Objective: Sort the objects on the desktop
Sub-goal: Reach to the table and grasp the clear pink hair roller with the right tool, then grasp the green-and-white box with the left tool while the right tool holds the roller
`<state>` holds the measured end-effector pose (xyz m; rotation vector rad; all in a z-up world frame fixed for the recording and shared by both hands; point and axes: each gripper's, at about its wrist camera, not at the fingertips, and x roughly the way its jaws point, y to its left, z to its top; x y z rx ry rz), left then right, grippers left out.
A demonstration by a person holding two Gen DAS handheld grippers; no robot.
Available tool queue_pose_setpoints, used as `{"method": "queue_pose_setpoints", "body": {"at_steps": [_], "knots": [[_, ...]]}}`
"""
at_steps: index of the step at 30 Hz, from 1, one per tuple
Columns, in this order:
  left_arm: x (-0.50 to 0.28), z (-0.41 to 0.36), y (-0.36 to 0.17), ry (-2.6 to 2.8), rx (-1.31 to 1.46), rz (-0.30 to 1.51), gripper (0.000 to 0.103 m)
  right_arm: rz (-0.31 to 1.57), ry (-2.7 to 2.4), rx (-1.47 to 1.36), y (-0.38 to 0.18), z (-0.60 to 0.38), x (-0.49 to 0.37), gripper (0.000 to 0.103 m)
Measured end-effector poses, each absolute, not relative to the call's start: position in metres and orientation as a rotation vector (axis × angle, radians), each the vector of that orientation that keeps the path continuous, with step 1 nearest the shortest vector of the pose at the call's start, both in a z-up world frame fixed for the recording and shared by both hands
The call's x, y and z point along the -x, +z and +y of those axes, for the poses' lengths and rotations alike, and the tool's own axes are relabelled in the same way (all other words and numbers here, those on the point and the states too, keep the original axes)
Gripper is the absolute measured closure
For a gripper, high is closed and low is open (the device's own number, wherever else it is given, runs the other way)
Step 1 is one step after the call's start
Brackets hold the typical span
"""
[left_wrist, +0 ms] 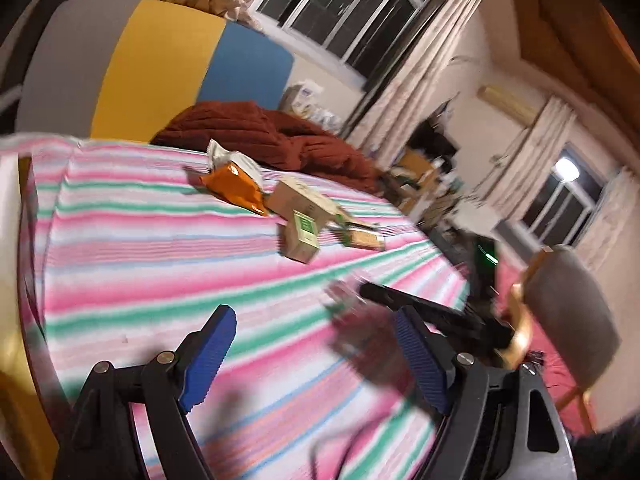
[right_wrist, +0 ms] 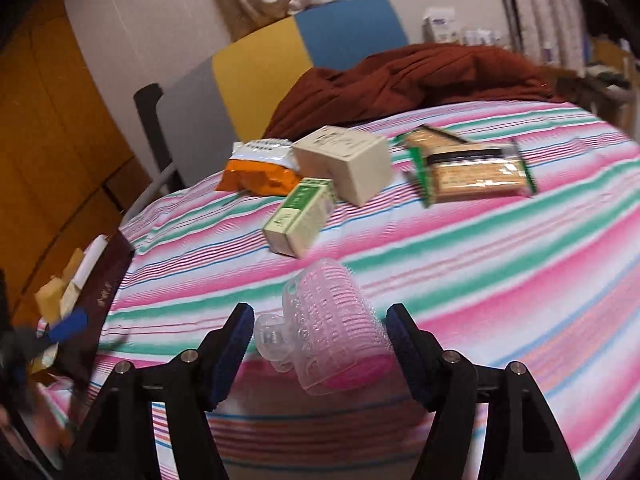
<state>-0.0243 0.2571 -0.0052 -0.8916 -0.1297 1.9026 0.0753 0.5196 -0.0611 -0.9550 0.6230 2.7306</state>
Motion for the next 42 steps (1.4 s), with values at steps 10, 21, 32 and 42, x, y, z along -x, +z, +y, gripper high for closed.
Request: {"method": "queue_pose_setpoints", "body": {"at_steps": [10,21,32,42], "knots": [[0.048,0.374,-0.011,1.953,0.919,0.238,0.021,0.752,2.750,0.782,-0.065,0.532,-0.095,0.024],[0.074,0.449,-0.047,1.980,0.994,0.387,0.033,0.895,2.753,0.763,-0.074,0.543,-0.096,0.021],[0.079,0.439,-0.065,2.022,1.024,0.378,0.070,0.916,2.767,0.752,-0.078,0.545,-0.093,0.021],[0.048,0.380,-0.053,2.058,0.952,0.369,0.072,0.881,2.768,0.785,-0.078,0.543,-0.091,0.021]]}}
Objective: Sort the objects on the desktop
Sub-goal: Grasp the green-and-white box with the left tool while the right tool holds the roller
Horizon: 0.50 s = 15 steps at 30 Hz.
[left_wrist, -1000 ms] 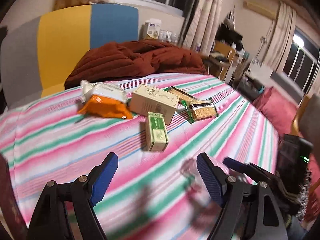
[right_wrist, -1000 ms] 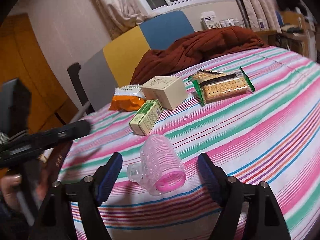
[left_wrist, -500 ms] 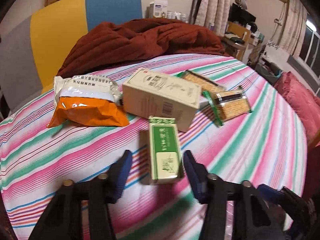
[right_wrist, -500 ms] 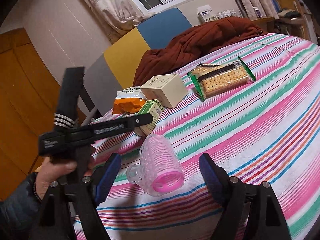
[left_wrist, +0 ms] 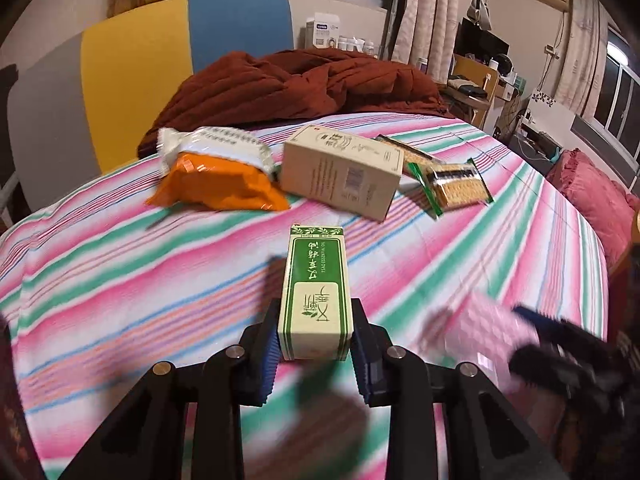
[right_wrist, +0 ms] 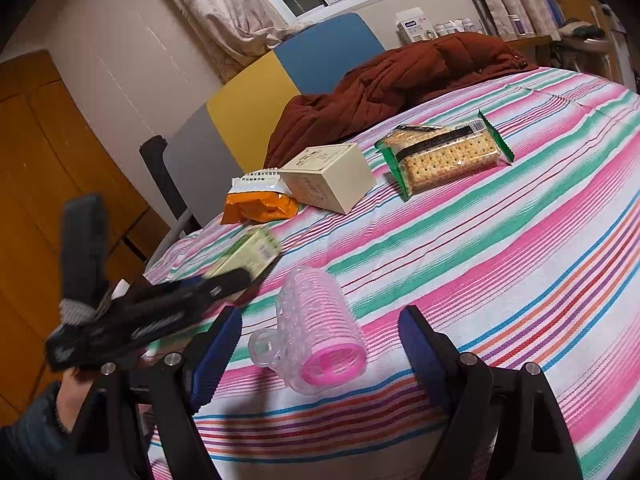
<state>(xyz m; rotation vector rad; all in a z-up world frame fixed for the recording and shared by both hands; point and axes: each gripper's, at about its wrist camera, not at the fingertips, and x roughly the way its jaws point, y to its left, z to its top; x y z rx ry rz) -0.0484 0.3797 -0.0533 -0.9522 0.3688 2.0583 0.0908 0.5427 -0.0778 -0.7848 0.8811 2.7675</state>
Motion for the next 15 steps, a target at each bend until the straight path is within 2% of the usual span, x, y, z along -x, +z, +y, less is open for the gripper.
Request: {"method": "queue_pose_setpoints", "body": {"at_steps": [6,15], "knots": [[0.026,0.327,-0.049,2.112,0.925,0.340,0.072,0.815,2.773,0.832,-0.075,0.534,-0.089,0.021],[-0.002,0.274,-0.066,2.120,0.938,0.300,0.071,0.608,2.750,0.898,-0.064,0.513,-0.084,0.024]]}}
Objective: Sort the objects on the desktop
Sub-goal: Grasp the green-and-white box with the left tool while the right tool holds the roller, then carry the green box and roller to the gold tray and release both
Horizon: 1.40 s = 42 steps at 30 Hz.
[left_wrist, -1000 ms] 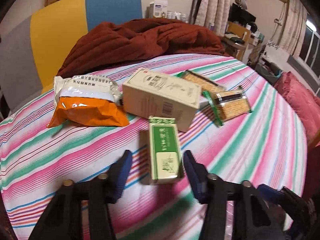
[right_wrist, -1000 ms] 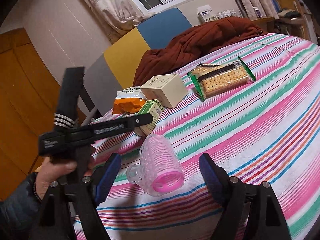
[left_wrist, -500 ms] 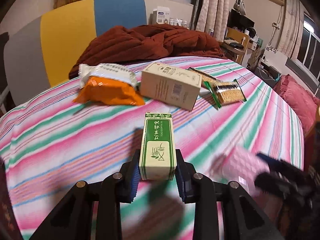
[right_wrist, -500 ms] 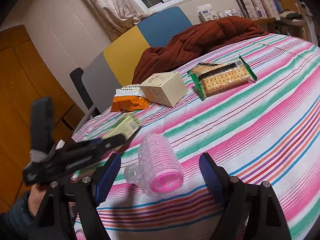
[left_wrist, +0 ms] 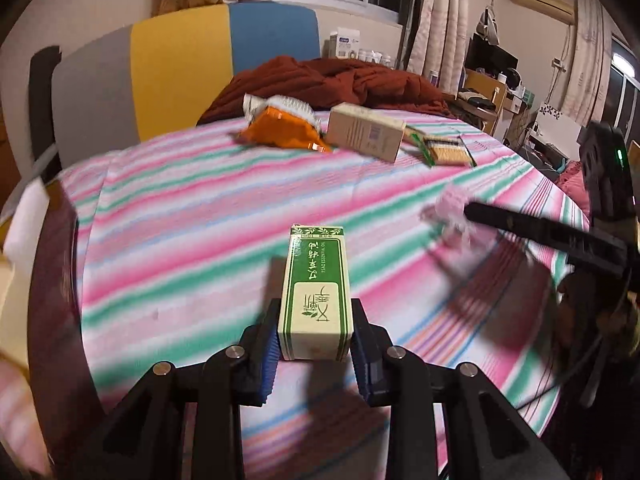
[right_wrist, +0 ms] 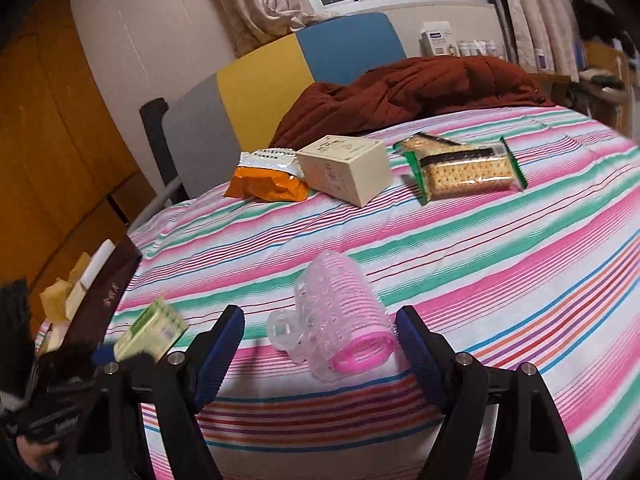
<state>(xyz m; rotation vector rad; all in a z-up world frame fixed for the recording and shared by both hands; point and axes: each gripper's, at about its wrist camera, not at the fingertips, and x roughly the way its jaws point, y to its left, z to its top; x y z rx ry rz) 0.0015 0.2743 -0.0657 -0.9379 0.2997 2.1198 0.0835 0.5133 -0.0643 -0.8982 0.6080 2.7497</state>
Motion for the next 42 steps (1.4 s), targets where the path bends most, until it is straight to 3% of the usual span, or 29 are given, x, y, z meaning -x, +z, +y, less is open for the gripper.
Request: {"method": "queue_pose_setpoints", "body": {"at_steps": [3,7,14,17,19,22,39,42], "knots": [[-0.002,0.269,-0.066,2.105,0.928,0.266,0.068,0.507,2.725,0.942,-0.062,0.508,-0.078,0.032],[-0.002,0.269,-0.068,2.057,0.918,0.233,0.050,0.316,2.714,0.978,-0.055,0.491,-0.076,0.031],[0.000,0.263,-0.070,2.031,0.927,0.160,0.050,0.065,2.702,1.062,-0.055,0.473,-0.068,0.024],[0.000,0.263,-0.071,2.028,0.931,0.145,0.050,0.010,2.695,1.069,-0.058,0.472,-0.065,0.024],[-0.002,0.263,-0.071,2.034,0.927,0.157,0.050,-0.016,2.680,1.080,-0.061,0.471,-0.062,0.032],[-0.005,0.265,-0.071,2.045,0.923,0.180,0.050,-0.028,2.672,1.079,-0.063,0.471,-0.062,0.039],[0.001,0.276,-0.064,2.054,0.933,0.199,0.050,0.130,2.725,1.028,-0.065,0.464,-0.065,0.041],[0.002,0.275,-0.066,2.072,0.945,0.196,0.061,0.148,2.725,1.024,-0.066,0.464,-0.066,0.042]]}}
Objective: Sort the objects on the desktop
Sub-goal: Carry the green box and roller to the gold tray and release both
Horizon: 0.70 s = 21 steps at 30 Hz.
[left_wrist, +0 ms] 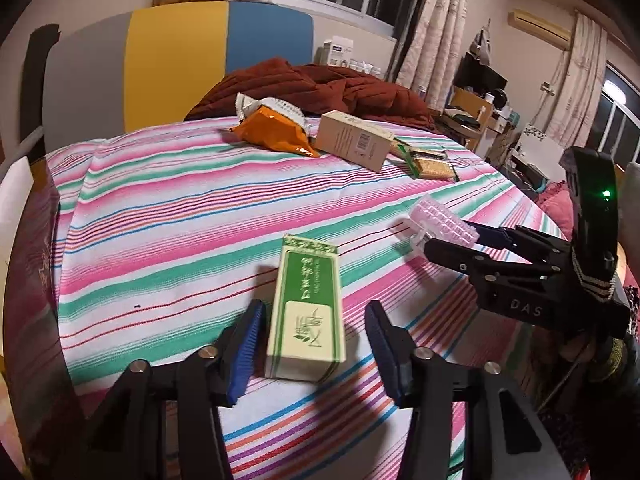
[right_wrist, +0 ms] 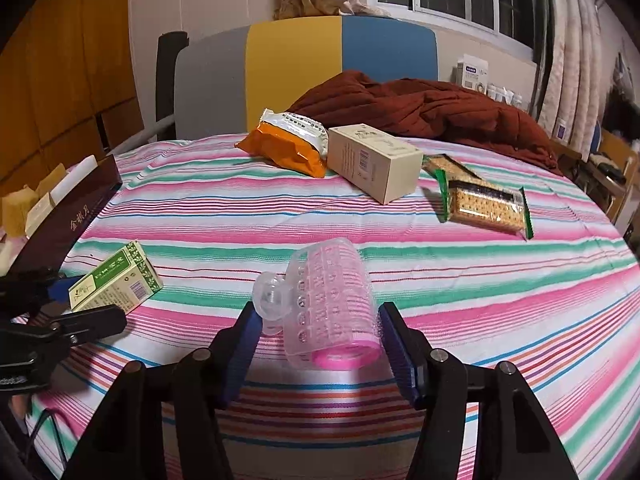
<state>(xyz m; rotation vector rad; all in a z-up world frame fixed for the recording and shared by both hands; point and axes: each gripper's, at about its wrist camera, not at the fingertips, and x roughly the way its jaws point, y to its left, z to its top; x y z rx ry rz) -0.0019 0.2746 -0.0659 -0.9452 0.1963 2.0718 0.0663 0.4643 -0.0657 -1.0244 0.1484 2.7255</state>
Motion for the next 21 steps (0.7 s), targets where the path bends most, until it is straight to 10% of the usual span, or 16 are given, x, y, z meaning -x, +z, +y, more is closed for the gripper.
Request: {"method": "queue_pose_setpoints", "body": {"at_steps": [21], "knots": [[-0.018,0.243,-0.039,2.146,0.824,0.164,0.070,0.153,2.802,0.985,-0.056,0.420,-0.068,0.043]]}}
